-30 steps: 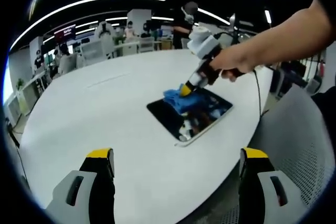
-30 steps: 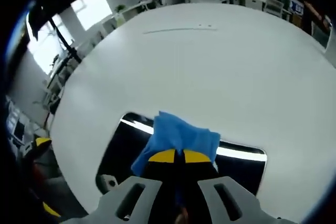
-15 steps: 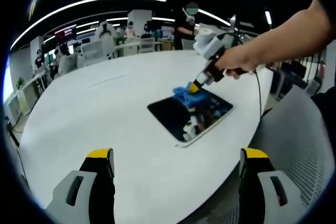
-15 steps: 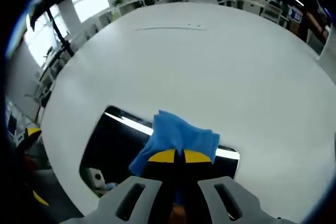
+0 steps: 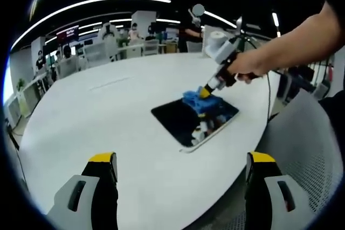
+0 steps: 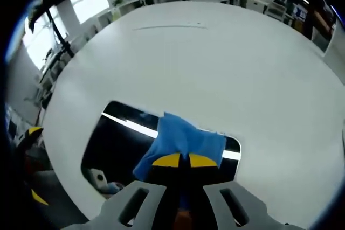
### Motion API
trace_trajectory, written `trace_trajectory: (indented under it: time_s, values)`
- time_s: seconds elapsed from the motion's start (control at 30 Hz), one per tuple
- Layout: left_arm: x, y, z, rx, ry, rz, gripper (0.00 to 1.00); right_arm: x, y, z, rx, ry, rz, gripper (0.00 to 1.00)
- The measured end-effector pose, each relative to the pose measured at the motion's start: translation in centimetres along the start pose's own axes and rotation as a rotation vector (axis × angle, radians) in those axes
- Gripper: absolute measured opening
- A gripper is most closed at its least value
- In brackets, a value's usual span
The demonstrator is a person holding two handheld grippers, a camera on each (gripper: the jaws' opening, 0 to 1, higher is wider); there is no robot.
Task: Wipe the mirror surface with the cleaning cloth until all visible marks leave the cleaned area.
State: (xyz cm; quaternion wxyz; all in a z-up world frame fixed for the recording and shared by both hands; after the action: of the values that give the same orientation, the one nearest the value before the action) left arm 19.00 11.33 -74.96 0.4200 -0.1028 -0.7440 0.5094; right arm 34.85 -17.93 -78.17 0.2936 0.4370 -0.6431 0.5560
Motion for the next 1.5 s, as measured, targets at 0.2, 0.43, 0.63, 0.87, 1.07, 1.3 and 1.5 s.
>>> trace_trajectory:
  time_s: [0.2, 0.43, 0.63, 0.87, 1.07, 1.3, 1.5]
  values:
    - [0.0, 0.1, 0.0, 0.025, 0.01, 0.007, 1.0, 0.4, 1.1, -0.2, -0.01, -0.009, -0.004, 0.0]
    - [0.1, 0.0, -0.1, 0.026, -0.002, 0.01, 1.0, 1.0, 2.3, -0.6, -0.017, -0.019, -0.008, 0.0]
    - [0.1, 0.0, -0.1, 0.025, -0.008, 0.009, 1.0, 1.5, 3.3, -0.6, -0.031, -0.035, -0.01, 0.0]
    - [0.1, 0.0, -0.2, 0.032, -0.013, 0.008, 1.0, 1.9, 4.2, -0.9, -0.022, -0.042, -0.015, 0.0]
    - [0.1, 0.1, -0.3, 0.04, -0.017, 0.011, 1.0, 2.3, 5.0, -0.7, -0.087, -0.07, -0.015, 0.0]
    - [0.1, 0.1, -0.3, 0.053, -0.026, 0.012, 1.0, 2.8, 6.0, -0.5, -0.106, -0.09, -0.027, 0.0]
    - [0.1, 0.1, -0.3, 0.042, -0.023, 0.007, 1.0, 3.4, 7.0, -0.7, -0.085, -0.089, -0.042, 0.0]
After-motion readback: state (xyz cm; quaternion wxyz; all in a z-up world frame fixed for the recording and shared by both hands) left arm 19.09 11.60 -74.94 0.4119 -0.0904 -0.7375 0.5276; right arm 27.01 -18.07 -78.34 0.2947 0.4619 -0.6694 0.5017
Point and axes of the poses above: the point that each gripper's makers call its tool centre point, and the gripper's own axes: x roughly backward along the fingers, z roughly to its right, y roughly out of its underside, the point moved 10 cm from there along x, roughly backward along the fingers, and after that the axes turned 14 degrees about -x, right-handed, at the moved point
